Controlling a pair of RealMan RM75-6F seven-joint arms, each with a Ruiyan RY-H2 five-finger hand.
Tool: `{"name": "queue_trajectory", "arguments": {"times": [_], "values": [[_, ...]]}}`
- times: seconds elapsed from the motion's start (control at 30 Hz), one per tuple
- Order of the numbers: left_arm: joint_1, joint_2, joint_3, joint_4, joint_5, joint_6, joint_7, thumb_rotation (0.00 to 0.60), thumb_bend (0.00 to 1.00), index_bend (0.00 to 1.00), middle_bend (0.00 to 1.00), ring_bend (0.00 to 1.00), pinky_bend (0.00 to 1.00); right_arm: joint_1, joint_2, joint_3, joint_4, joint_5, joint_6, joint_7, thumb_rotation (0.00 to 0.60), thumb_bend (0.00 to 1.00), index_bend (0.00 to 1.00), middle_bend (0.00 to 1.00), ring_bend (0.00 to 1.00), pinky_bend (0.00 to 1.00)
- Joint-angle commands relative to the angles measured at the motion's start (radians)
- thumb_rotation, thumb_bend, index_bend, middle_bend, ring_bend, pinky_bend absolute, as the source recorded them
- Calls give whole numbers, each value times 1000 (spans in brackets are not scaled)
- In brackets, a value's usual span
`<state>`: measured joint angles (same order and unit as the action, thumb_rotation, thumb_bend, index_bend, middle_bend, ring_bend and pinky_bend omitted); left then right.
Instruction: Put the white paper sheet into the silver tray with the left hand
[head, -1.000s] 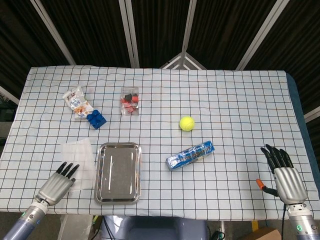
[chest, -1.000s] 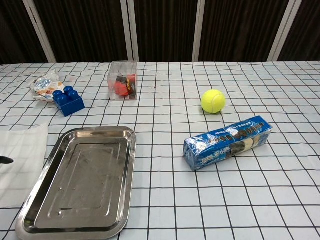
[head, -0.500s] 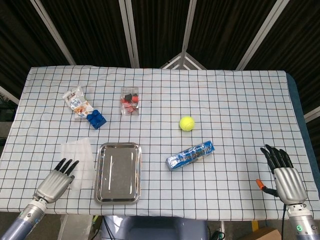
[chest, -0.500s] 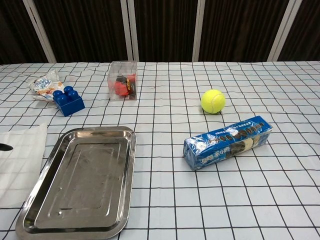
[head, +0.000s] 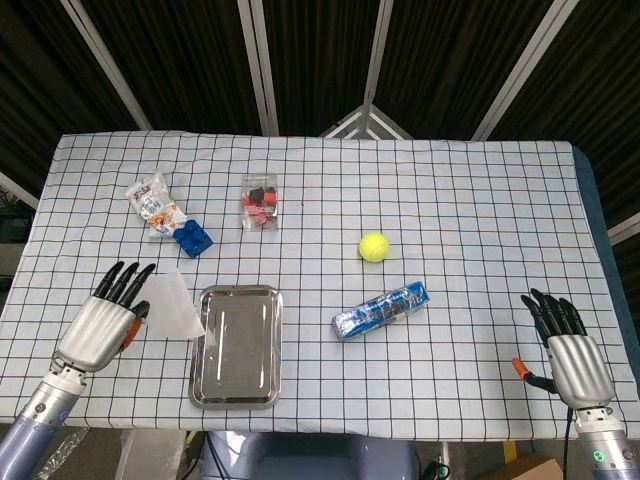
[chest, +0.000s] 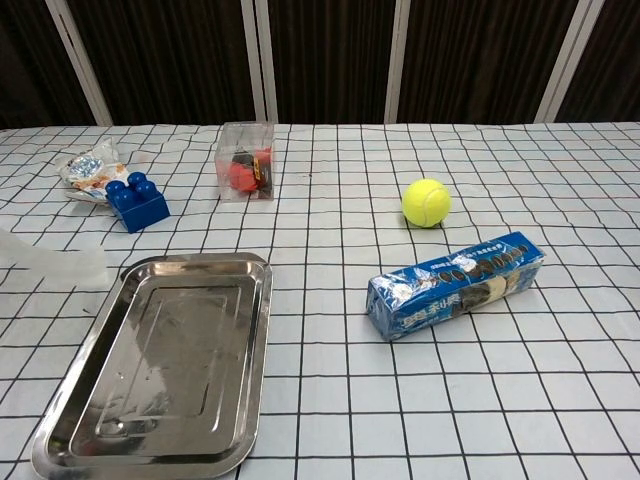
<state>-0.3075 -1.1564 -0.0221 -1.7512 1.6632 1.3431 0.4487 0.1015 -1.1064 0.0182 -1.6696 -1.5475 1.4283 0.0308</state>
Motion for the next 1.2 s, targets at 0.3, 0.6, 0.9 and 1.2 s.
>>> {"name": "queue_trajectory", "arguments": {"times": [0.3, 0.6, 0.9, 1.2], "values": [[-39, -82, 26, -126, 151, -22, 100, 600, 559, 542, 20, 0, 0, -1, 1, 1, 1, 3, 2, 5, 600, 314, 0, 0, 0, 0], [-25, -162, 112, -23, 210, -71, 124, 600, 559, 542, 22, 0, 0, 0, 3, 1, 2, 2, 0, 10, 600, 314, 0, 0, 0, 0], [-39, -198, 162, 119, 261, -107, 87, 600, 560, 542, 23, 0, 0, 0, 2, 1, 1, 4, -2, 2, 600, 313, 0, 0, 0, 0], [-61, -199, 90, 88, 247, -56, 54, 600, 559, 542, 26, 0, 0, 0, 1, 2, 1, 6, -2, 0, 600, 314, 0, 0, 0, 0]]}}
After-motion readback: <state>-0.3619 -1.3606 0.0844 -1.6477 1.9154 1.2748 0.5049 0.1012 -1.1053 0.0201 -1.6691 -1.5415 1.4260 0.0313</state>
